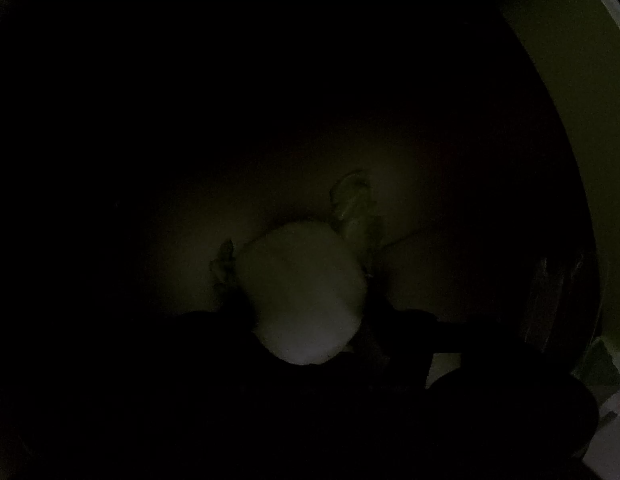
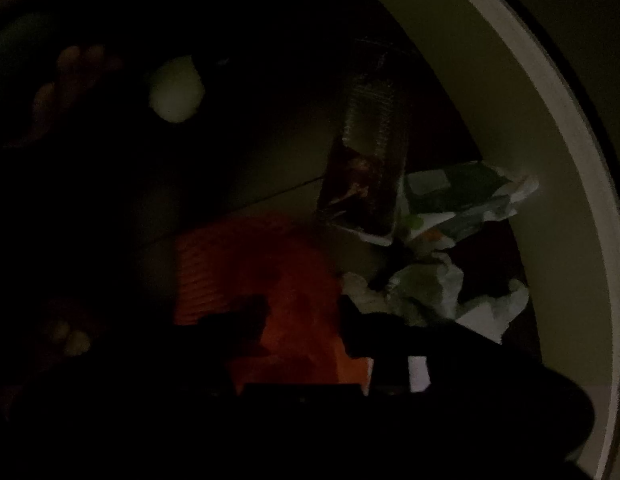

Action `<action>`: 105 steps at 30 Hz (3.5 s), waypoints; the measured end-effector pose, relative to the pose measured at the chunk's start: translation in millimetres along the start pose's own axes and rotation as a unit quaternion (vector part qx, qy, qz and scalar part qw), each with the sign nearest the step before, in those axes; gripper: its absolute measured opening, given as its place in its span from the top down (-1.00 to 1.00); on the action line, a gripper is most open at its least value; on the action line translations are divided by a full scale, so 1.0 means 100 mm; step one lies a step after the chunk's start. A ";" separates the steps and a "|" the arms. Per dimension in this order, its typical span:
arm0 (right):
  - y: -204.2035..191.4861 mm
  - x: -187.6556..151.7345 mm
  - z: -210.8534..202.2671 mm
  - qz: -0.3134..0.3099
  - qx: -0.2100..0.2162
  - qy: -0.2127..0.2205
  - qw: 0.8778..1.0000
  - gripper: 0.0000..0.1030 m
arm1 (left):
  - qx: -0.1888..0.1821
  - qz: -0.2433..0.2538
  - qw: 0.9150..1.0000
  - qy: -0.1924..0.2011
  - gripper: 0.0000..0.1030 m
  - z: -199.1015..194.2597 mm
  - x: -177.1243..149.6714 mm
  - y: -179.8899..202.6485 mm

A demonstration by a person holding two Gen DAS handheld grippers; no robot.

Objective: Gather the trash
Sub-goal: 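Grasp the white crumpled ball with the left tool while the right tool grasps the red plastic bag, then lift both held items up toward the green trash bin, then open the left tool over the bin while the right tool releases the red bag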

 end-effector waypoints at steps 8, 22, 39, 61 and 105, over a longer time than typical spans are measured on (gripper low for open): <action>-0.02 -0.05 -0.09 0.013 0.019 0.007 1.000 0.84 | -0.008 0.010 1.000 0.002 -0.14 0.07 -0.04 -0.08; 0.00 -0.12 -1.12 0.063 0.026 0.074 0.995 0.88 | -0.018 0.101 0.994 0.030 -0.14 -0.76 -0.26 -0.21; 0.10 -0.09 -3.49 0.118 0.002 0.224 0.968 0.88 | -0.119 0.139 0.972 0.146 -0.14 -3.21 -0.68 -0.46; -0.49 0.73 -6.58 0.029 -0.014 0.491 0.870 0.88 | -0.218 0.240 0.866 0.379 -0.15 -6.85 -0.85 -0.89; -1.18 3.14 -6.78 0.012 0.002 0.404 0.915 0.78 | -0.078 0.229 0.908 0.343 -0.15 -7.33 0.90 -1.25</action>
Point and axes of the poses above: each gripper's, at about its wrist camera, not at the fingertips, and z roughly the way its jaws point, y to its right, x to its top, the point moved 2 cm from there along z, roughly the way its jaws point, and after that the axes turned 4 degrees about -x, right-handed, at the moved point
